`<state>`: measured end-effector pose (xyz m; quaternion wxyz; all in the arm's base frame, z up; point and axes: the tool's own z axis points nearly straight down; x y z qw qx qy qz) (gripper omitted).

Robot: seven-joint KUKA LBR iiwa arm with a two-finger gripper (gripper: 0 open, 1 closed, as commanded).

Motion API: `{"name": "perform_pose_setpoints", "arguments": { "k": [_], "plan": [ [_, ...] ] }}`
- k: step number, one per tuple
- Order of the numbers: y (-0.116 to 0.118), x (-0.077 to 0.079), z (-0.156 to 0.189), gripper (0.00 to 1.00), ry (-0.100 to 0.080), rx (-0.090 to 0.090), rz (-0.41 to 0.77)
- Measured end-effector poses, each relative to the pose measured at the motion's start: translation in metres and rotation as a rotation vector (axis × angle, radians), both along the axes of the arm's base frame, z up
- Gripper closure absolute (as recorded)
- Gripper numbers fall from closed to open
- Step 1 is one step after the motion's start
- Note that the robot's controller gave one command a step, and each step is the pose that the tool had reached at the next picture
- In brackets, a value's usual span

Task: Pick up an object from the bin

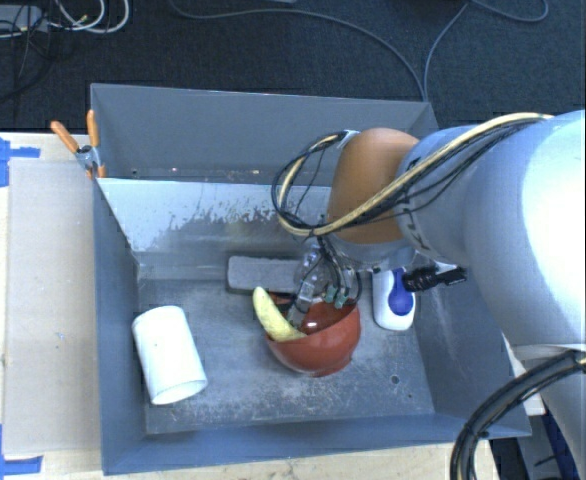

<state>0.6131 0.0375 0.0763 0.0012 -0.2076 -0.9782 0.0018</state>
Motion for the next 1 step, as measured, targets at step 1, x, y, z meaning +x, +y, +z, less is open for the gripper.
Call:
{"name": "perform_pose_setpoints", "arguments": {
  "k": [1],
  "plan": [
    [0.0004,-0.0018,0.0100,1.00,0.004,0.001,0.000]
  ]
}}
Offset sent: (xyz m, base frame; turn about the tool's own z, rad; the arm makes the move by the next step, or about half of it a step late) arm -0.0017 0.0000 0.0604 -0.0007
